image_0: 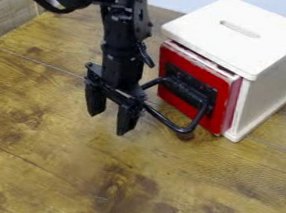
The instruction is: Close the drawer
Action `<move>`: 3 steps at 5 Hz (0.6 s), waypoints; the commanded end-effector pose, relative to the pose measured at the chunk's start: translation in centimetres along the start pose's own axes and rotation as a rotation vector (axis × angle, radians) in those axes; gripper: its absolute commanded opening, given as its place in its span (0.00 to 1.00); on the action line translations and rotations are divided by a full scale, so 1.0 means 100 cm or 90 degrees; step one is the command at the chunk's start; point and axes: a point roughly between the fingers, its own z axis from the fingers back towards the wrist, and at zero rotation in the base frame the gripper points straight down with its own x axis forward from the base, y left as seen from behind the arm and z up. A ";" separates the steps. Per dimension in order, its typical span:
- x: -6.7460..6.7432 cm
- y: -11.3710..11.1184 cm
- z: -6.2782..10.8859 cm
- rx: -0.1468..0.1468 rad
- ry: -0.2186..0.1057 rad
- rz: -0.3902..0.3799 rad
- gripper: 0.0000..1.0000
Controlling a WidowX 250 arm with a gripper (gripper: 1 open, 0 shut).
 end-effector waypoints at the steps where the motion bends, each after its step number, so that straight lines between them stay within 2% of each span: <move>1: 0.008 0.005 0.038 0.003 -0.066 -0.003 1.00; 3: 0.014 0.007 0.043 -0.008 -0.070 0.053 1.00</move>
